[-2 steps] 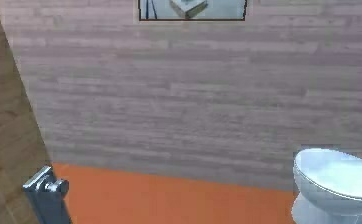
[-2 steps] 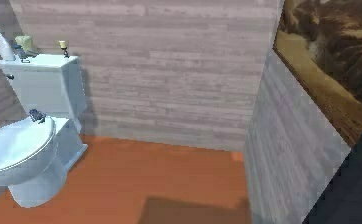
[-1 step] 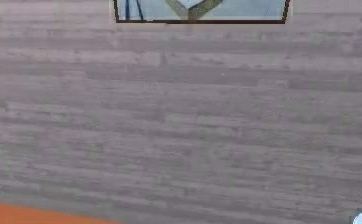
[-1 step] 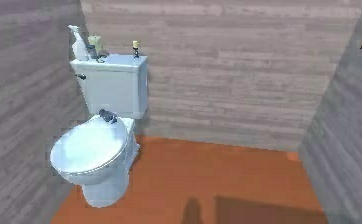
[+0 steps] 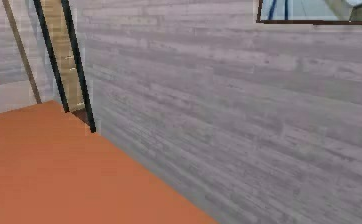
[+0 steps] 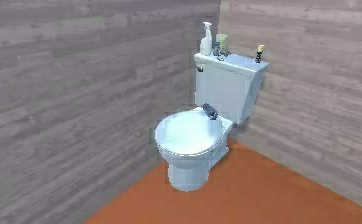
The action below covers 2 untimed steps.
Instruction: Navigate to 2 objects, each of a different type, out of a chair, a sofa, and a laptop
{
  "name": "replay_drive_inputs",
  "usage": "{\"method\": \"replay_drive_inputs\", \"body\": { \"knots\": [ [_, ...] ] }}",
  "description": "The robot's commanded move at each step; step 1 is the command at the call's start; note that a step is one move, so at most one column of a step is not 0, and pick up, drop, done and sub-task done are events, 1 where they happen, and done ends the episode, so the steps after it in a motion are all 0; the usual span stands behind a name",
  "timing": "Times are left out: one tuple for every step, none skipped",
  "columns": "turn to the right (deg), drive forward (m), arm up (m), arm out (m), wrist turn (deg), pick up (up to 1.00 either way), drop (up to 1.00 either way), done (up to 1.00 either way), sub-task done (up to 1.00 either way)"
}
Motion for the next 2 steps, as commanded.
{"method": "replay_drive_inputs", "body": {
  "knots": [
    [0.0, 0.45, 0.0, 0.0, 0.0, 0.0, 0.0, 0.0, 0.0],
    [-45.0, 0.0, 0.0, 0.0, 0.0, 0.0, 0.0, 0.0, 0.0]
  ]
}}
